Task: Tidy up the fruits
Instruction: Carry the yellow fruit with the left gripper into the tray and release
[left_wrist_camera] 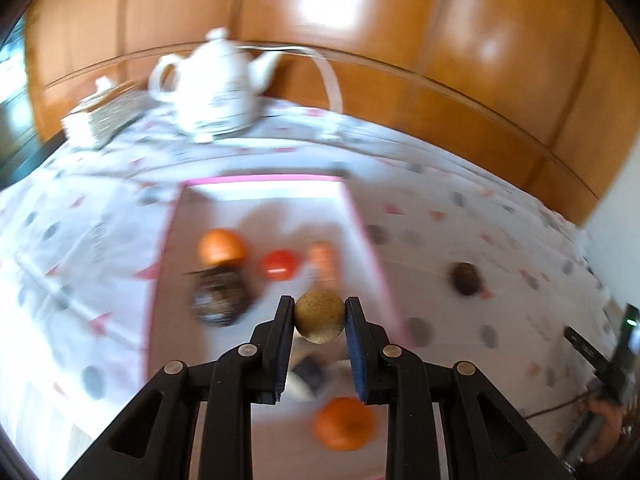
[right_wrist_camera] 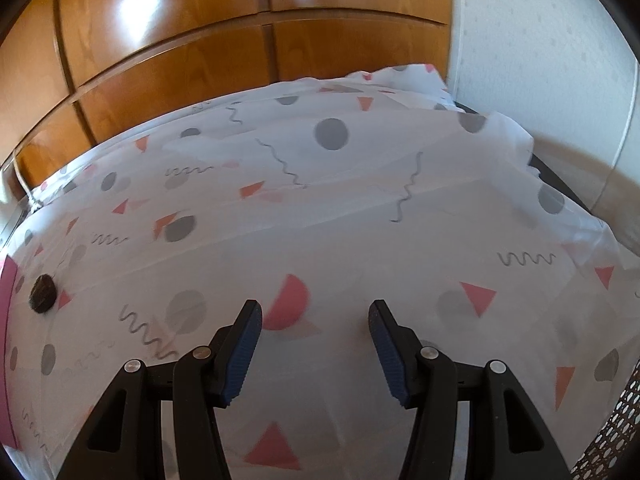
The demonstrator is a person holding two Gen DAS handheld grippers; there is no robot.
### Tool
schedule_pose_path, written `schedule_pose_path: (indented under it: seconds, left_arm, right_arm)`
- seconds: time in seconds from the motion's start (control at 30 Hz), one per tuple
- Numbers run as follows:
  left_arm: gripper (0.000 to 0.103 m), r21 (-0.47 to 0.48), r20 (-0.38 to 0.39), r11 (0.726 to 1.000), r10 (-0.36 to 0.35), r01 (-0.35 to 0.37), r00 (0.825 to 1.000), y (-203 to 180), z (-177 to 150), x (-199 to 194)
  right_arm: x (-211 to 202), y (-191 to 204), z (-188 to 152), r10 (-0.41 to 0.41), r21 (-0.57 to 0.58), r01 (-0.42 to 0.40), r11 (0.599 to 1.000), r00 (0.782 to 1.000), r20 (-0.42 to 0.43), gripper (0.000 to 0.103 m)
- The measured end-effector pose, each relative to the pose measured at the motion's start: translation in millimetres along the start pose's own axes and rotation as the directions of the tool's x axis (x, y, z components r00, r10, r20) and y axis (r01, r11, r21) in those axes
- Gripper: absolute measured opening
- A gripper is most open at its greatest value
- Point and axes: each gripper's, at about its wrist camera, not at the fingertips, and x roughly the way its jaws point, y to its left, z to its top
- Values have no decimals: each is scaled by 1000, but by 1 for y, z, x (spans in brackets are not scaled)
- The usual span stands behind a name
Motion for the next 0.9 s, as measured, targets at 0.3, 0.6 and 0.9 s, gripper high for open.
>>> schedule_pose_path:
  seconds: [0.3,0.6,0.9]
  left_arm:
    - [25,-105,-36,991,79,-82,996,49,-20,7]
    - [26,-114,-67,988,101,-108,993,60,-33,18]
    - [26,-107,-63,984,137,-143,989,62,-38,18]
  right_arm:
    - [-5,41,-1,61,-100,-61,993,998,-9,56]
    - [-6,78,-10,114,-188,-121,975,992,-48,56]
    - [-6,97,-16,134,-231,-146,962,989,-67,56]
